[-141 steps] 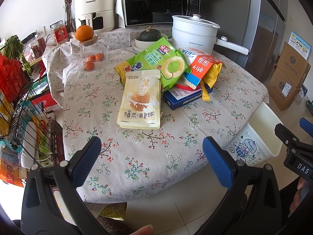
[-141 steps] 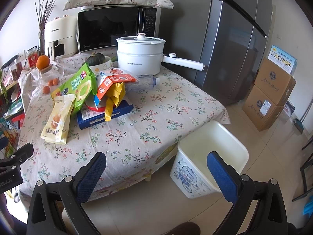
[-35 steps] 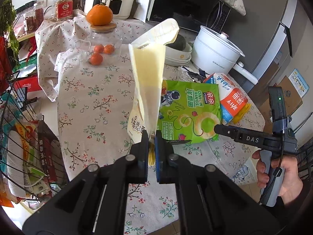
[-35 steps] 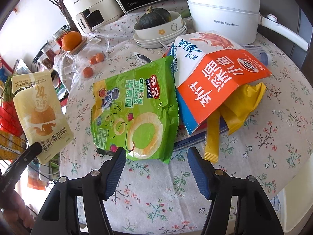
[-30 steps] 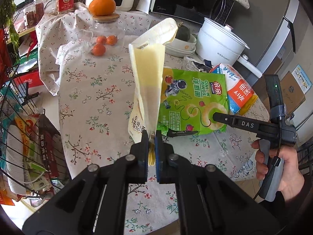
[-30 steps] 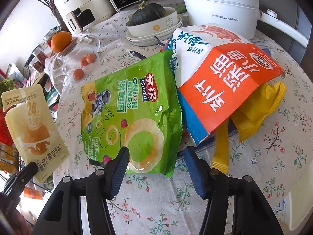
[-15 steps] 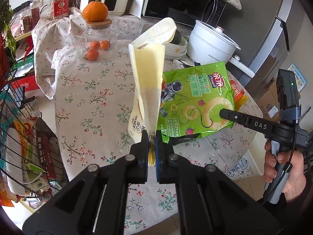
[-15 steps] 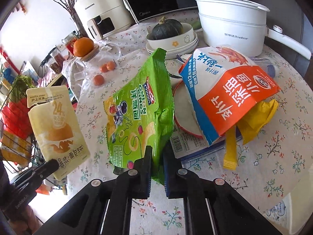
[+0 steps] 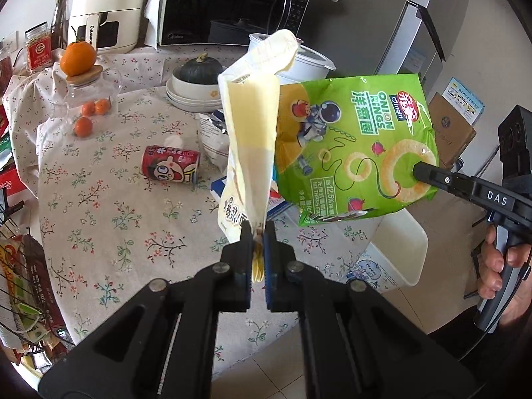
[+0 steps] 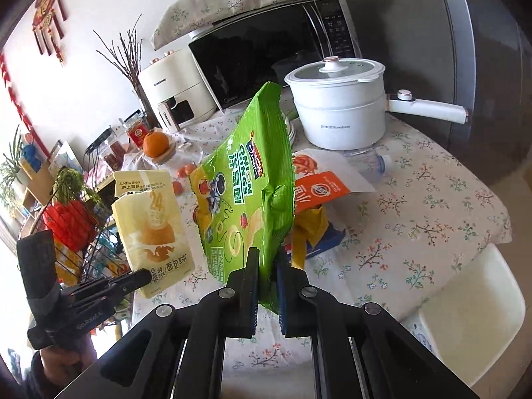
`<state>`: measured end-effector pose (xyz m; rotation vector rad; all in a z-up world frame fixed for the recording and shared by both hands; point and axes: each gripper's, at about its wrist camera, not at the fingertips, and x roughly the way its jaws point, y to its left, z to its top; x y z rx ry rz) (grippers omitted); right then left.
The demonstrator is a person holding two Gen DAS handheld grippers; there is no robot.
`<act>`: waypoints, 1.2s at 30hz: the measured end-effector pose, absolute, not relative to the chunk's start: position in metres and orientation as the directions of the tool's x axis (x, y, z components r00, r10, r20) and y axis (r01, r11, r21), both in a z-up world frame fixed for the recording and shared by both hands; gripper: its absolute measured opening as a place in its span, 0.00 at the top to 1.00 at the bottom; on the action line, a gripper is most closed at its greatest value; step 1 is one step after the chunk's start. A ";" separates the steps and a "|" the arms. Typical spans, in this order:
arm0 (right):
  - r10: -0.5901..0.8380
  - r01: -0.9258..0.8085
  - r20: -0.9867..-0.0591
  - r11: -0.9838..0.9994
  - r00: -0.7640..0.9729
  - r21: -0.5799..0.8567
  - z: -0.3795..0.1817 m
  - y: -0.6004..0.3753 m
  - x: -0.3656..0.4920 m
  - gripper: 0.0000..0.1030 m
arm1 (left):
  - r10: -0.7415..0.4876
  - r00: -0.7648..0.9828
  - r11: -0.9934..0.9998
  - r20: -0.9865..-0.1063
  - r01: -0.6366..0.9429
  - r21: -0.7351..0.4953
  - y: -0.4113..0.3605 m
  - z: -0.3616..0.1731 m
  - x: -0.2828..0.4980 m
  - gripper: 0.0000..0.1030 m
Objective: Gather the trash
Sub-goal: 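Lift both bags and carry them over the white bin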
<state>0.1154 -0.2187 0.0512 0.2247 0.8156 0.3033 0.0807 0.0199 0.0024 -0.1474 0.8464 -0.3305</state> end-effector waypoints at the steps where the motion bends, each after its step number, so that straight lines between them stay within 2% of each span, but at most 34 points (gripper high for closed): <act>1: 0.334 -0.162 -0.673 0.938 0.660 0.307 0.054 -0.228 0.111 0.91 | -0.352 0.612 0.936 -0.708 0.244 -0.255 0.011 0.003 0.081 0.94; 14: 0.159 0.072 -0.661 0.949 0.733 0.308 0.058 -0.361 0.057 0.91 | -0.463 0.521 0.860 -0.717 0.459 -0.222 -0.118 0.003 0.084 0.94; 25: -0.076 0.338 -0.755 0.920 0.652 0.200 0.020 -0.455 0.031 0.91 | -0.526 0.415 0.790 -0.742 0.562 -0.246 -0.208 -0.013 0.093 0.94; 31: -0.160 0.424 -0.811 0.898 0.563 0.117 -0.008 -0.490 0.024 0.91 | -0.535 0.361 0.753 -0.764 0.614 -0.238 -0.262 -0.032 0.088 0.94; 36: -0.174 0.460 -0.841 0.883 0.512 0.096 -0.028 -0.512 0.020 0.91 | -0.530 0.310 0.728 -0.789 0.643 -0.237 -0.299 -0.060 0.087 0.94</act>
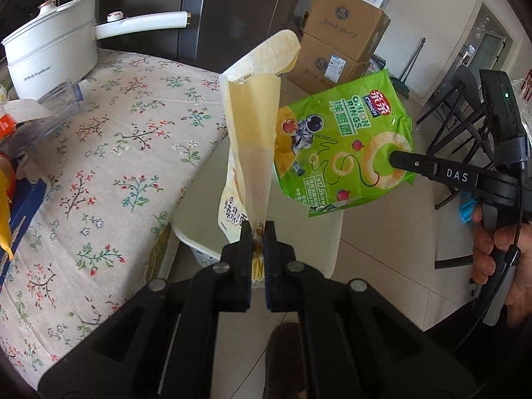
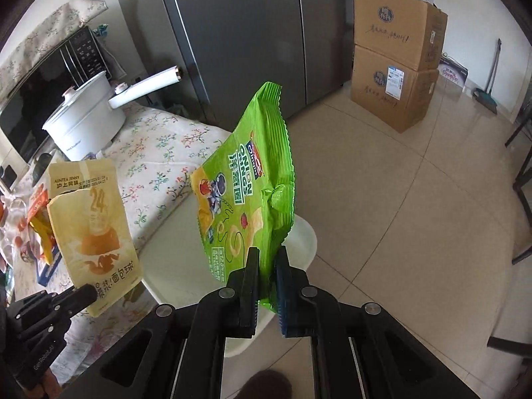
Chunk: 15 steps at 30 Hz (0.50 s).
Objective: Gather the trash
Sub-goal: 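Lift both bags and carry them over the white bin, then open both grippers to drop the bags into the white bin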
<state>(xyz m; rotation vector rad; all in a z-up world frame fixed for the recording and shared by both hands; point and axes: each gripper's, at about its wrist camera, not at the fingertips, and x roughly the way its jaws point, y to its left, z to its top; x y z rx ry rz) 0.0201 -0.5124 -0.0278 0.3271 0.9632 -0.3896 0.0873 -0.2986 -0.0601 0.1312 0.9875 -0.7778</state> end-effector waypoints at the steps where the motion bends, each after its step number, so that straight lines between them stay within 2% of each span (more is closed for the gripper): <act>1: -0.176 0.464 -0.845 0.881 0.505 0.094 -0.031 -0.516 0.019 0.91 | -0.526 0.304 0.724 -0.794 0.650 -0.231 -0.305 -0.065 0.087 0.93; 11: -0.156 0.475 -0.863 0.873 0.480 0.107 -0.045 -0.533 0.009 0.91 | -0.474 0.295 0.730 -0.830 0.659 -0.182 -0.333 -0.100 0.093 0.92; 15: -0.155 0.477 -0.868 0.873 0.472 0.104 -0.047 -0.535 0.010 0.91 | -0.468 0.302 0.742 -0.831 0.645 -0.183 -0.331 -0.104 0.092 0.87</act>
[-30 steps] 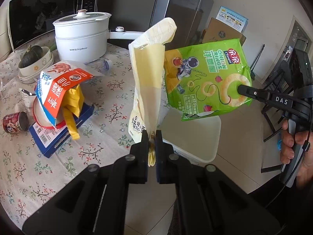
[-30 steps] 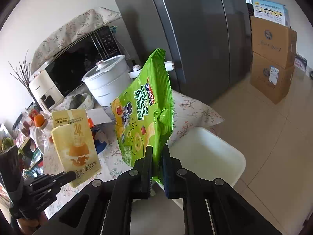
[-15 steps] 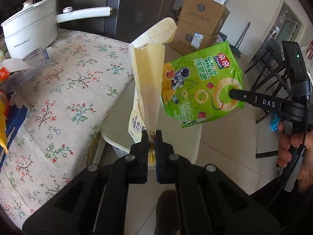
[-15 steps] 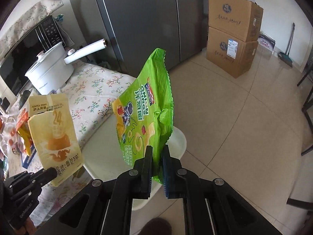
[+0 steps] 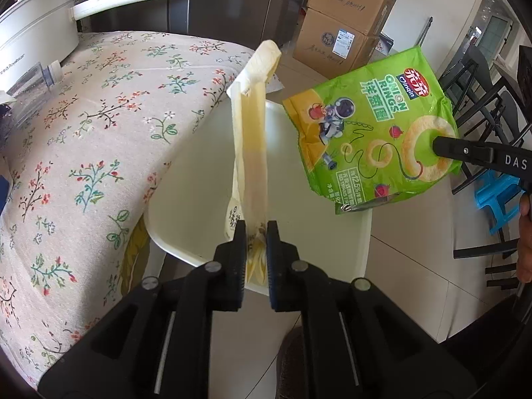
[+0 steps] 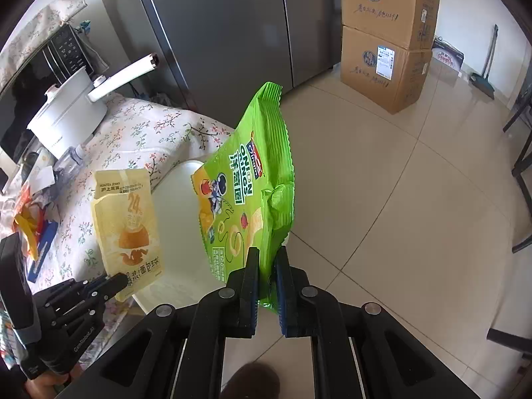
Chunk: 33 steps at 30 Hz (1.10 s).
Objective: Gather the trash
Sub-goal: 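Open both grippers to drop the bags into the white bin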
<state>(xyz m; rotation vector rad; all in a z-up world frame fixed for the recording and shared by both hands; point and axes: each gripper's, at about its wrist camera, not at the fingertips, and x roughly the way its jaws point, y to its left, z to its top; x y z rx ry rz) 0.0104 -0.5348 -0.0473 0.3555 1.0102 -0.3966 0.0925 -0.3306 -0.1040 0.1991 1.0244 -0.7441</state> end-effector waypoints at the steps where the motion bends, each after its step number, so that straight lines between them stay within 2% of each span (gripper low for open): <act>1: -0.154 0.476 -0.869 0.873 0.470 0.103 -0.048 -0.535 0.010 0.91 | -0.467 0.310 0.744 -0.828 0.645 -0.178 -0.330 -0.103 0.093 0.79; 2: -0.154 0.477 -0.870 0.873 0.469 0.102 -0.048 -0.534 0.011 0.91 | -0.471 0.313 0.742 -0.825 0.647 -0.178 -0.329 -0.101 0.092 0.73; 4: -0.156 0.477 -0.870 0.873 0.468 0.100 -0.047 -0.534 0.012 0.91 | -0.476 0.329 0.743 -0.815 0.647 -0.173 -0.327 -0.097 0.089 0.41; 6: -0.157 0.478 -0.869 0.873 0.469 0.100 -0.046 -0.533 0.012 0.91 | -0.473 0.363 0.755 -0.803 0.637 -0.157 -0.323 -0.092 0.089 0.27; 7: -0.157 0.478 -0.869 0.873 0.468 0.100 -0.046 -0.532 0.013 0.91 | -0.474 0.371 0.757 -0.798 0.635 -0.154 -0.322 -0.090 0.088 0.24; 14: -0.149 0.466 -0.873 0.880 0.465 0.098 -0.046 -0.525 0.020 0.90 | -0.421 0.417 0.779 -0.806 0.622 -0.086 -0.309 -0.085 0.080 0.18; 20: -0.146 0.459 -0.874 0.883 0.464 0.096 -0.046 -0.520 0.025 0.88 | -0.406 0.448 0.802 -0.797 0.592 -0.076 -0.288 -0.075 0.080 0.12; 25: -0.127 0.459 -0.863 0.879 0.489 0.131 -0.041 -0.516 0.026 0.74 | -0.390 0.475 0.817 -0.789 0.573 -0.060 -0.275 -0.069 0.081 0.10; 27: -0.127 0.456 -0.856 0.879 0.502 0.137 -0.037 -0.512 0.026 0.54 | -0.386 0.478 0.821 -0.789 0.567 -0.058 -0.269 -0.067 0.082 0.10; 28: -0.130 0.456 -0.851 0.879 0.509 0.138 -0.035 -0.511 0.026 0.49 | -0.386 0.479 0.823 -0.788 0.565 -0.060 -0.266 -0.066 0.083 0.10; 29: -0.131 0.453 -0.847 0.881 0.515 0.139 -0.033 -0.509 0.026 0.46 | -0.385 0.481 0.825 -0.788 0.562 -0.059 -0.263 -0.065 0.083 0.10; 33: -0.123 0.442 -0.840 0.885 0.528 0.148 -0.027 -0.501 0.031 0.46 | -0.374 0.496 0.835 -0.784 0.547 -0.053 -0.251 -0.060 0.083 0.09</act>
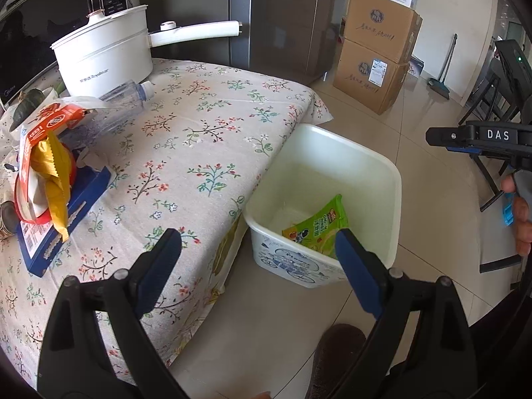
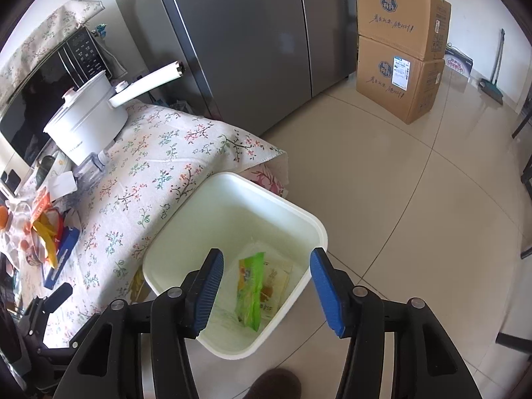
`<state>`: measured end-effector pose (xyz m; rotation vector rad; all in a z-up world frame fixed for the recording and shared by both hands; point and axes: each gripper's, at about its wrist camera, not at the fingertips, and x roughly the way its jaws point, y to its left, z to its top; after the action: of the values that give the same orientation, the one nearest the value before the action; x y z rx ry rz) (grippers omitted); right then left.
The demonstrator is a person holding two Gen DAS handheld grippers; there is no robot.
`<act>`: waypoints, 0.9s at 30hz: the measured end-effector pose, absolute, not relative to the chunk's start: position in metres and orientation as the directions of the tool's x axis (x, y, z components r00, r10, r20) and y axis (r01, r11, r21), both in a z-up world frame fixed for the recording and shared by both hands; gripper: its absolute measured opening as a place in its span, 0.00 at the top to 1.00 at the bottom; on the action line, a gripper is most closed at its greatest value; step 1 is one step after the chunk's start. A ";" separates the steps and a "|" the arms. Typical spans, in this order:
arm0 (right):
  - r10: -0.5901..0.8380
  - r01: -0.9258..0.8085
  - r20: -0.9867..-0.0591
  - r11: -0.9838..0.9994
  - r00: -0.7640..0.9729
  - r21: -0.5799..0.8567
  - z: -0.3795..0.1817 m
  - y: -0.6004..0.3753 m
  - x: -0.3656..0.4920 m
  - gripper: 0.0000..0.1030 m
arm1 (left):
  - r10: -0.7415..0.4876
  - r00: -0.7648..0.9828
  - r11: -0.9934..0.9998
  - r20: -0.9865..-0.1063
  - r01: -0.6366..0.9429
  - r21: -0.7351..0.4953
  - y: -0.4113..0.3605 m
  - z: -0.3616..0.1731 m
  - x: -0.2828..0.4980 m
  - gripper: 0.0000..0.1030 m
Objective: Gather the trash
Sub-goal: 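Open both grippers to drop the bags into the white bin, then grasp the red milk can with the left gripper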
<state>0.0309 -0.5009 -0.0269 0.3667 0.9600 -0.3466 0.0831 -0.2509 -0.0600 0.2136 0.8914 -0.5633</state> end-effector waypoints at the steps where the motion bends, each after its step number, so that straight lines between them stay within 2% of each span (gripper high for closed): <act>1: -0.121 0.439 -0.840 0.886 0.530 0.150 -0.026 -0.498 0.033 0.45 | -0.372 0.499 0.839 -0.783 0.542 -0.053 -0.247 -0.059 0.084 0.09; 24: -0.008 0.228 -0.810 0.961 0.587 0.156 -0.007 -0.364 0.110 0.33 | -0.234 0.608 0.959 -0.758 0.272 -0.078 -0.083 -0.036 0.114 0.09; 27: 0.009 0.193 -0.810 0.969 0.587 0.151 -0.007 -0.344 0.121 0.31 | -0.218 0.620 0.968 -0.753 0.233 -0.089 -0.058 -0.033 0.122 0.06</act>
<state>0.1211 -0.3437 -0.0071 0.2329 0.9398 -0.1087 0.1220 -0.0581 -0.0333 0.0185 0.8636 -0.2597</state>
